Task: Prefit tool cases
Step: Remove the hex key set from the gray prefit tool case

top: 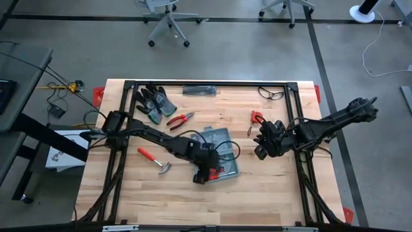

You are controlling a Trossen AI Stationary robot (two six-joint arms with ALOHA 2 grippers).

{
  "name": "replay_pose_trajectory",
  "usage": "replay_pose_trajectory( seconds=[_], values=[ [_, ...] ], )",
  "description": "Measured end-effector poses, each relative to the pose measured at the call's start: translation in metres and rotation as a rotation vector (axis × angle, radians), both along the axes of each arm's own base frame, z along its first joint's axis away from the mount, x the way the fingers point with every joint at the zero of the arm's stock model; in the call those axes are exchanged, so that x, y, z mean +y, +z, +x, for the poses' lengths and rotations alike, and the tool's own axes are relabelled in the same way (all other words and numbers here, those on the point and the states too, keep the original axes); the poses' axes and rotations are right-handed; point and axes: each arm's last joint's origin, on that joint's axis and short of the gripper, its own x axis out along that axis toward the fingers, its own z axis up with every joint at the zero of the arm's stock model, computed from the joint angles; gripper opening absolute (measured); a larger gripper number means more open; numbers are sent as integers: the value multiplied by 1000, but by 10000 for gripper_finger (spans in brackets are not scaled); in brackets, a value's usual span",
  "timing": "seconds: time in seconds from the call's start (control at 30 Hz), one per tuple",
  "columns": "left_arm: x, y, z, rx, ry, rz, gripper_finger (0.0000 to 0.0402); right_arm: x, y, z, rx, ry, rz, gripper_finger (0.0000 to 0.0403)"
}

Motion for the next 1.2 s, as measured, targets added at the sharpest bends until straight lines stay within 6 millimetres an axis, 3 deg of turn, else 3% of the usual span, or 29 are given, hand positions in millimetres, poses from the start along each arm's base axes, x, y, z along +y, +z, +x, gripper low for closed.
replay_pose_trajectory(
  seconds=[0.13,0.27,0.5,0.93,1.13,1.2],
  values=[
    [-5,-4,3,-17,-1,-4,234,0,0,0,5,10,-8,87],
    [-6,-22,5,31,16,-19,234,-1,0,0,10,20,-20,87],
    [-4,-26,3,48,39,-1,224,-1,0,0,10,20,-17,87],
    [-4,-40,7,77,10,-37,113,-1,0,0,-3,-15,7,87],
    [0,-42,5,129,39,-76,19,-1,0,0,-4,-17,9,87],
    [3,-41,4,140,55,-99,9,-1,0,0,-7,-24,14,87]
  ],
)
